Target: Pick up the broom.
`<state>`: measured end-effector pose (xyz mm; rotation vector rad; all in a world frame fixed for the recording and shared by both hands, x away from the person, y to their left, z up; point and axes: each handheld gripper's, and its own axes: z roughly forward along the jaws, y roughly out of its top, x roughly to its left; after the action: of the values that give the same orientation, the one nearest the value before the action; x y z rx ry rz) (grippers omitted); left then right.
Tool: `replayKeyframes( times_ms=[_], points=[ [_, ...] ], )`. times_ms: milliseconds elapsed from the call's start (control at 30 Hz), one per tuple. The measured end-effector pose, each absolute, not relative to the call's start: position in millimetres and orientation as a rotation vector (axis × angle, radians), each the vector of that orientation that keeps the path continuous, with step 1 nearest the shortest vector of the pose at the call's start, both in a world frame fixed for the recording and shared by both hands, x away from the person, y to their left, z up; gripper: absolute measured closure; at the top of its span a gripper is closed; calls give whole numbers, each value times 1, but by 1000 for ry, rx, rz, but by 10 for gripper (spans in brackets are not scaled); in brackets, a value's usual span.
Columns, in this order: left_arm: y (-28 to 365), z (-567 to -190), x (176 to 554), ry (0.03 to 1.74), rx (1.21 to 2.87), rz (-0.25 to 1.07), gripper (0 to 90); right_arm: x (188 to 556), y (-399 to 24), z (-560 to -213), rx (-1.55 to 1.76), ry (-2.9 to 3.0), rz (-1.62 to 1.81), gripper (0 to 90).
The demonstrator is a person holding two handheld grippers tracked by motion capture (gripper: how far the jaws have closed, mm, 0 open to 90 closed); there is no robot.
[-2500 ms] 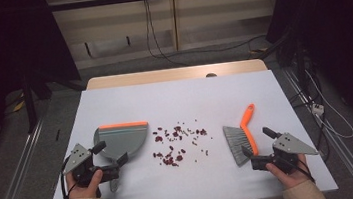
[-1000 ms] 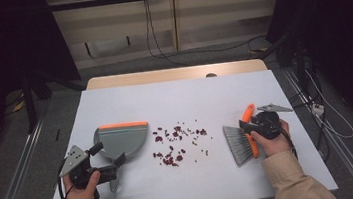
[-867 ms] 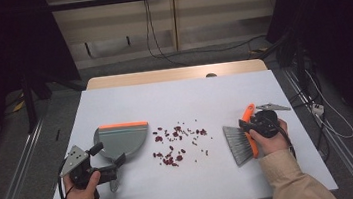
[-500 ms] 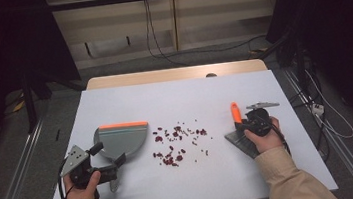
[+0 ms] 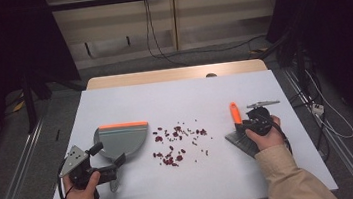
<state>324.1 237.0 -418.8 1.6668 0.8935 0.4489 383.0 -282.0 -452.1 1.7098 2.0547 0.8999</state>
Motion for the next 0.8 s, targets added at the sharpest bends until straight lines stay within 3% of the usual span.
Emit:
replayKeyframes(
  times_ms=[233, 800],
  points=[
    [232, -419, 326, 883, 1669, 441, 41, 379, -275, -455, 1683, 2031, 856, 668],
    [226, -413, 326, 856, 1672, 461, 41, 381, -278, -457, 1737, 2005, 890, 669]
  ],
)
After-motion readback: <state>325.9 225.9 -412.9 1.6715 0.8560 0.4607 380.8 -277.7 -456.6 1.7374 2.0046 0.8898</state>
